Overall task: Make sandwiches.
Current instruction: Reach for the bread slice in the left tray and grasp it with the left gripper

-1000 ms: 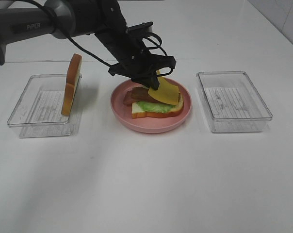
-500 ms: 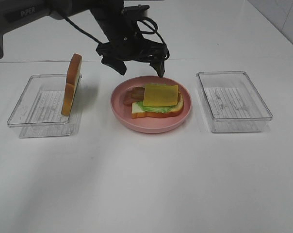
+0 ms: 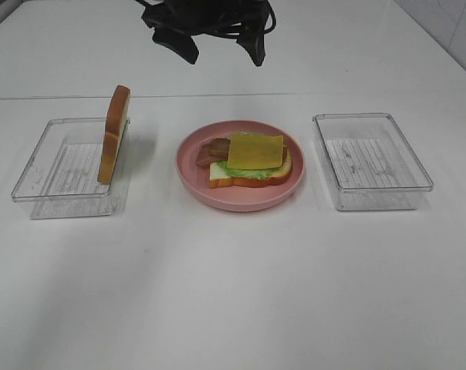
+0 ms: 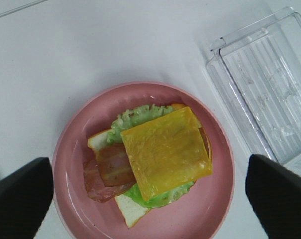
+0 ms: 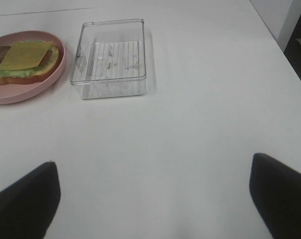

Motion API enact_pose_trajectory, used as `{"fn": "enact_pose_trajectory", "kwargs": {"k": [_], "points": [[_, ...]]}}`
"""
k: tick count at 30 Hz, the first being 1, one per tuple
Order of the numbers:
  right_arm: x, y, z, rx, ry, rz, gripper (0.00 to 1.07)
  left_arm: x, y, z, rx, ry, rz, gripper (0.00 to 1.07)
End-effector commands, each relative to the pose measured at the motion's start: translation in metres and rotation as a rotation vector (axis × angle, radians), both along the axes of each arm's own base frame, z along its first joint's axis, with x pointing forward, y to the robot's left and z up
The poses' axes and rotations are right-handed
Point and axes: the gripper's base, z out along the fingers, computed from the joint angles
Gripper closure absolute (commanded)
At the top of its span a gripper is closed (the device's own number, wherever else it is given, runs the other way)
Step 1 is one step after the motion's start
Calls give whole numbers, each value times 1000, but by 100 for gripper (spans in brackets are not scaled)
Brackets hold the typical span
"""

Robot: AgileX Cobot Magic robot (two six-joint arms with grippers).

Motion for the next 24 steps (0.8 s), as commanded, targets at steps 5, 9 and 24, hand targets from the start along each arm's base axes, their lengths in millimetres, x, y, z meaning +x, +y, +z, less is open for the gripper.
{"fn": "enact_pose_trajectory", "kwargs": {"k": [5, 9, 24], "points": [[-3, -1, 0, -10, -35, -2, 11, -33, 15, 38, 52, 65, -26, 5], [-3, -1, 0, -10, -35, -2, 11, -46, 44, 52, 124, 76, 47, 5], [-3, -1, 0, -10, -35, -2, 11, -20, 128, 12, 184, 236, 272, 5]]}}
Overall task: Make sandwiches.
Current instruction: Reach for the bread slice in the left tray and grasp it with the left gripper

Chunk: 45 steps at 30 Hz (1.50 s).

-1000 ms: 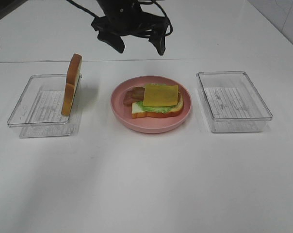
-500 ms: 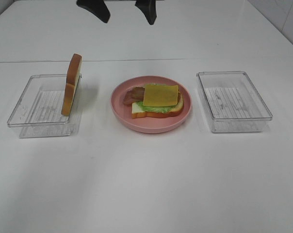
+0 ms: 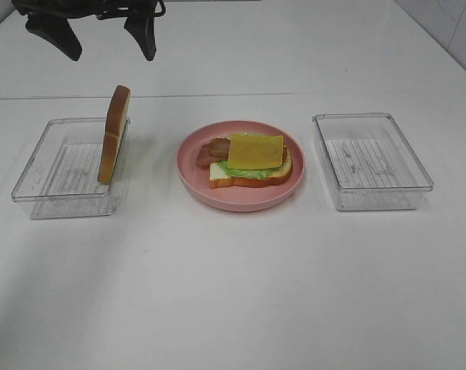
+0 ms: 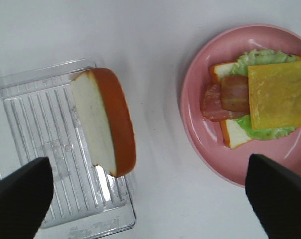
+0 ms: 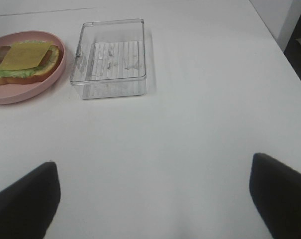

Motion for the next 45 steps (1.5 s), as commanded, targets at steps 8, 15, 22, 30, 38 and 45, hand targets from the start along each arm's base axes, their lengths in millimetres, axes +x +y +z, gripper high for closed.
{"fn": "enact_pose_trajectory", "kwargs": {"k": [8, 15, 22, 30, 38, 45], "points": [[-3, -1, 0, -10, -35, -2, 11, 11, 12, -45, 84, 157, 35, 5], [-3, -1, 0, -10, -35, -2, 11, 25, 8, -76, 90, 157, 35, 5], [-3, -1, 0, -10, -35, -2, 11, 33, 7, -91, 107, 177, 32, 5], [-3, -1, 0, -10, -35, -2, 11, 30, 13, -105, 197, 244, 31, 6], [-3, -1, 0, -10, -35, -2, 11, 31, 13, -105, 197, 243, 31, 17], [-3, -1, 0, -10, -35, -2, 11, 30, 13, -105, 195, 245, 38, 102]]}}
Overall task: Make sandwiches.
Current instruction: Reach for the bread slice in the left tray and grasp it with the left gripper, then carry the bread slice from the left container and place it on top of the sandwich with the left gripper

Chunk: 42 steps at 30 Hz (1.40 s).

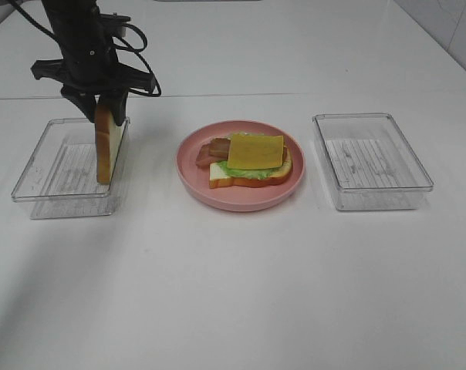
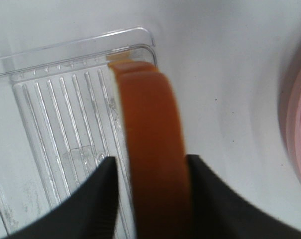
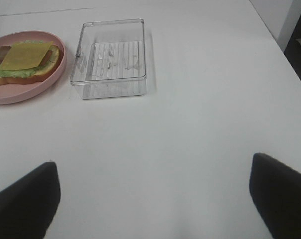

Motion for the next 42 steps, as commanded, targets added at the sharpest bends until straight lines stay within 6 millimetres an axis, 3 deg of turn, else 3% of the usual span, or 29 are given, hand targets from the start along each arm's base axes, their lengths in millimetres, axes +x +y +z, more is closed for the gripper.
{"fn": "enact_pose_trajectory", "kwargs": {"k": [1, 2, 20, 24, 25, 27, 28, 30, 31, 32, 33, 34, 36, 42], "points": [[-3, -1, 0, -10, -35, -2, 11, -8, 3, -1, 27, 96, 16, 102], [-3, -1, 0, -10, -35, -2, 11, -8, 3, -1, 29, 95, 15, 107], [-3, -1, 0, -10, -35, -2, 11, -8, 4, 0, 27, 92, 58, 107], [-3, -1, 0, -10, -35, -2, 11, -12, 4, 19, 2, 59, 59, 107], [-3, -1, 0, -10, -35, -2, 11, -16, 5, 35, -9, 31, 59, 107], [-3, -1, 0, -10, -35, -2, 11, -19, 6, 44, -14, 17, 59, 107], [-3, -1, 0, -10, -35, -2, 11, -27, 8, 63, -27, -11, 63, 107], [-3, -1, 0, -10, -35, -2, 11, -31, 9, 74, -41, -27, 71, 107], [-3, -1, 0, -10, -35, -2, 11, -41, 9, 97, -82, -65, 90, 107], [-3, -1, 0, -10, -35, -2, 11, -41, 9, 97, -82, -65, 90, 107], [-3, -1, 0, -10, -35, -2, 11, -51, 8, 121, -137, -105, 96, 107], [-3, -1, 0, -10, -35, -2, 11, -51, 8, 121, -137, -105, 96, 107], [-3, -1, 0, -10, -35, -2, 11, -60, 7, 145, -202, -161, 67, 107], [-3, -1, 0, -10, -35, -2, 11, -60, -4, 148, -299, -173, -25, 107]]}}
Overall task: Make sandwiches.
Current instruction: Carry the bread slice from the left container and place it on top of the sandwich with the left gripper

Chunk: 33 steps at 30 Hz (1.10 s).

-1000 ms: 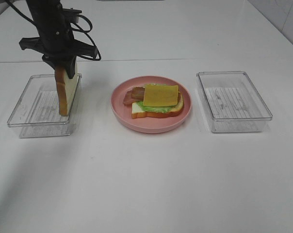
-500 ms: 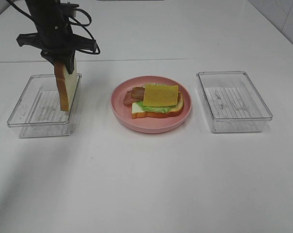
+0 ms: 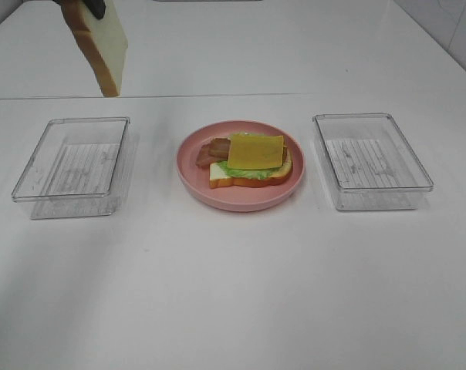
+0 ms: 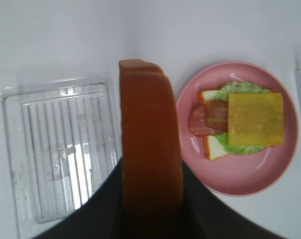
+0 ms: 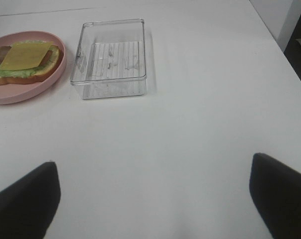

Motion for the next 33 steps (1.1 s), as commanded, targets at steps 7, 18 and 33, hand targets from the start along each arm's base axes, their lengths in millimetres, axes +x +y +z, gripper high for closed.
{"fn": "enact_pose_trajectory", "kwargs": {"k": [7, 18, 33], "points": [[-3, -1, 0, -10, -35, -2, 11, 15, -43, -31, -369, 60, -186, 107], [-3, -1, 0, -10, -35, -2, 11, 35, -88, -93, -546, 94, -286, 107], [-3, -1, 0, -10, -35, -2, 11, 44, -122, -157, -612, 158, -215, 107]]}}
